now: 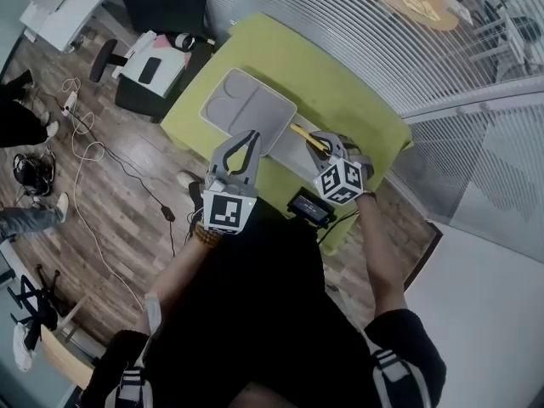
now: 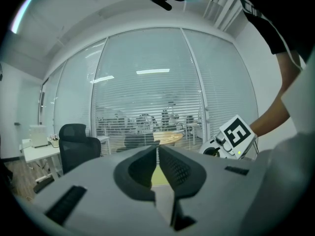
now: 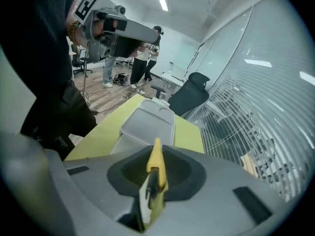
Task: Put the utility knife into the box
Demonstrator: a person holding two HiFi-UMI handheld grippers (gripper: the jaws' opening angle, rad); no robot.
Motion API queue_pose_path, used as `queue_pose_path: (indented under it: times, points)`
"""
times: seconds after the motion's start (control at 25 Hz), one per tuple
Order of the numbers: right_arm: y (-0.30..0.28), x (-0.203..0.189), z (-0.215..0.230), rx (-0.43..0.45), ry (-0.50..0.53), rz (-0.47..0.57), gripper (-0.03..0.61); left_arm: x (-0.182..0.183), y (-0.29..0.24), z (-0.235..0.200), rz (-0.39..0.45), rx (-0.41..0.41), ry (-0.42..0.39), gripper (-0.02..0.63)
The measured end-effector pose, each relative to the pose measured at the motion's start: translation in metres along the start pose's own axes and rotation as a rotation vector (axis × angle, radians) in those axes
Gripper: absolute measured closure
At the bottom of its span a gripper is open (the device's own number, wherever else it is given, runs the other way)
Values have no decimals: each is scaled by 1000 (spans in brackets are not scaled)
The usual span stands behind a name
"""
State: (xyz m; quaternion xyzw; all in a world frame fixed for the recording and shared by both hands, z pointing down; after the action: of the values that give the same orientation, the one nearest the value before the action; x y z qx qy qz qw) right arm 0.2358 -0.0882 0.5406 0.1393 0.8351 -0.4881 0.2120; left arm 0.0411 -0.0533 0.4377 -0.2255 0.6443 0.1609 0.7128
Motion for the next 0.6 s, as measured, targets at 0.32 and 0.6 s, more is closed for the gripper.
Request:
queue_pose_path:
  times: [0.32, 0.6]
  points:
    - [-15, -10, -8, 99, 51, -54, 525, -3, 5, -2, -3, 16, 12, 603]
    - [-30, -20, -18, 178, 93, -91, 525, -8, 9, -3, -32, 25, 36, 603]
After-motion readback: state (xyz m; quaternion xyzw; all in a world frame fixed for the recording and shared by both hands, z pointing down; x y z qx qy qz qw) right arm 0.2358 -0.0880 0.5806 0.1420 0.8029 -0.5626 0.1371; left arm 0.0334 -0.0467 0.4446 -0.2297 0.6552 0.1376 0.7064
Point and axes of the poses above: the fingertips, and each gripper's own axes: y backward along the fingers, z to its right, x out of its top, the point moved 7 cm from there along y, backward along the fingers, and after that the axes turned 3 degrees about y, right-handed, at the moved point
